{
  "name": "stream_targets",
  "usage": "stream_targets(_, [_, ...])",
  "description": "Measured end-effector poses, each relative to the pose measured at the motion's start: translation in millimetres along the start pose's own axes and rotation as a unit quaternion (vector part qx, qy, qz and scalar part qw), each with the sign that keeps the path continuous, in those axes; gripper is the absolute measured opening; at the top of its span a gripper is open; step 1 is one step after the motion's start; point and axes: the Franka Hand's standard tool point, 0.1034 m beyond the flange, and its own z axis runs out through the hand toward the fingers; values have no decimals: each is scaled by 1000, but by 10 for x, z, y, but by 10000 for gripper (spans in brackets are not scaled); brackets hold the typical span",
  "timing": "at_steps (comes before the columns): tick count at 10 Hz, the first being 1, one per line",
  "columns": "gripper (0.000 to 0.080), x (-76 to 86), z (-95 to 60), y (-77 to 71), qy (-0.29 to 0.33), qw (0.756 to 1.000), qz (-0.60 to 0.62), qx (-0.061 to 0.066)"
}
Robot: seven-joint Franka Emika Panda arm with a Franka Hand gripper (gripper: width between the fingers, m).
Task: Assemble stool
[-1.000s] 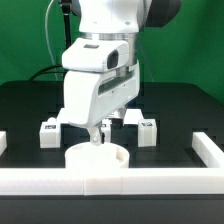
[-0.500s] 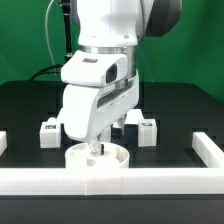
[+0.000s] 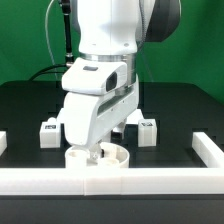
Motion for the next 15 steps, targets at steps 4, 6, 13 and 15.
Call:
stream_targets(4, [318,1,-1,-1,0,1000,0,0])
stream_targets(6, [318,1,-1,-1,0,1000,0,0])
stream_targets(13, [318,396,-7,-200,-1,1000,-21,8])
stream_targets(15, [318,609,-6,-230,1,1000,-26,8])
